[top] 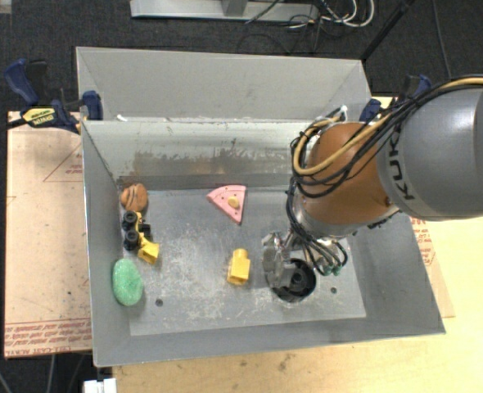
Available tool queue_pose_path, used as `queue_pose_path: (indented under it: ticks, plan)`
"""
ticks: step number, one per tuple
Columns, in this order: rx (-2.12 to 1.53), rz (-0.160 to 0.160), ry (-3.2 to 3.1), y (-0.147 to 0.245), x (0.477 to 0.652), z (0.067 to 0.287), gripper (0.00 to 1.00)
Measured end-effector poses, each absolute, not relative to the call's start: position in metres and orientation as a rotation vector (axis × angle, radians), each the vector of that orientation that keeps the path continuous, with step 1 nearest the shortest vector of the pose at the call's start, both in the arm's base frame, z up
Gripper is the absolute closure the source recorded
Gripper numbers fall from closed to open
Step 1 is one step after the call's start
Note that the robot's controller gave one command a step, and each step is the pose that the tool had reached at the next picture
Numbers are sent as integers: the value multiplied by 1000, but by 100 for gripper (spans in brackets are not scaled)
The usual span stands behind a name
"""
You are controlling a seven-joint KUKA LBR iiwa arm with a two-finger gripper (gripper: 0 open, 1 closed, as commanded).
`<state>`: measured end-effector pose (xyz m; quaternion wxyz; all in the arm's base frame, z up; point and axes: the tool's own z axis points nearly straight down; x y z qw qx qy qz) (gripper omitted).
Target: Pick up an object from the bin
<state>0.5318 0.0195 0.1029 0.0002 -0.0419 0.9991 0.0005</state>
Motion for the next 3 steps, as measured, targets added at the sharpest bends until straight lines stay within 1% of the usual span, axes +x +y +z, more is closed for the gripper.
queue_pose_path:
  ticks: [1,2,3]
  plan:
    - [-132,3,3138,20,532,103,0]
    - [-132,3,3138,20,532,103,0]
    - [-81,4,3137,8,549,88,0]
